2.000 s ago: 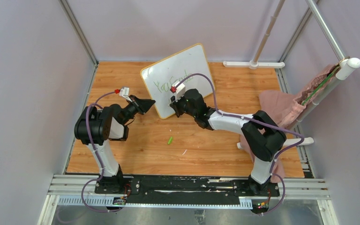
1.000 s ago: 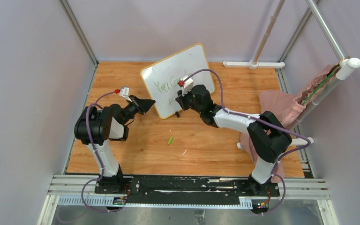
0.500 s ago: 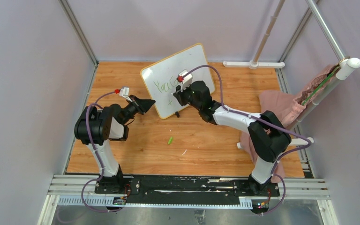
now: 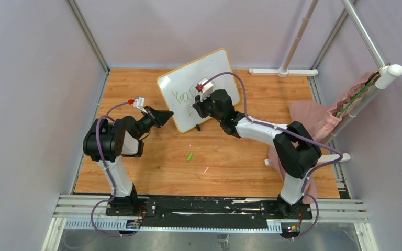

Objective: Write a sentence on the whiteboard

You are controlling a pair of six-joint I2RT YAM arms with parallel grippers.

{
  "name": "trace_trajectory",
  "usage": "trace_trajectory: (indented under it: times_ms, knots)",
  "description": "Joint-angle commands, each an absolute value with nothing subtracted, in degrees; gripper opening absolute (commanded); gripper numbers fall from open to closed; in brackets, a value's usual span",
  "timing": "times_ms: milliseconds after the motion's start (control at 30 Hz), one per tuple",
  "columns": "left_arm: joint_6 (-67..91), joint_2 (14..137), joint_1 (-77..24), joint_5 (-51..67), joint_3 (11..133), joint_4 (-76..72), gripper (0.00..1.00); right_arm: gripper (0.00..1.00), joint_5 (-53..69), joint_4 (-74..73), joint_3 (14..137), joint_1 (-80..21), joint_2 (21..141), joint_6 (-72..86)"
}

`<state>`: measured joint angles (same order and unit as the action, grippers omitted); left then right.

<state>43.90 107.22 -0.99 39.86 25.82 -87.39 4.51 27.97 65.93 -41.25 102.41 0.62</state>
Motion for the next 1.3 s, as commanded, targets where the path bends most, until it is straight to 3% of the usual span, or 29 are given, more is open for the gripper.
trace_trajectory:
  times_ms: [0, 1267]
  knots:
    - [43.1, 108.6, -1.7, 39.4, 26.2, -88.7, 0.0, 0.0, 4.5, 27.7, 66.6, -40.5, 103.1, 1.5]
    - [43.0, 108.5, -1.8, 39.4, 26.0, -88.7, 0.0, 0.0, 3.7, 29.6, 58.4, -40.6, 100.4, 3.4]
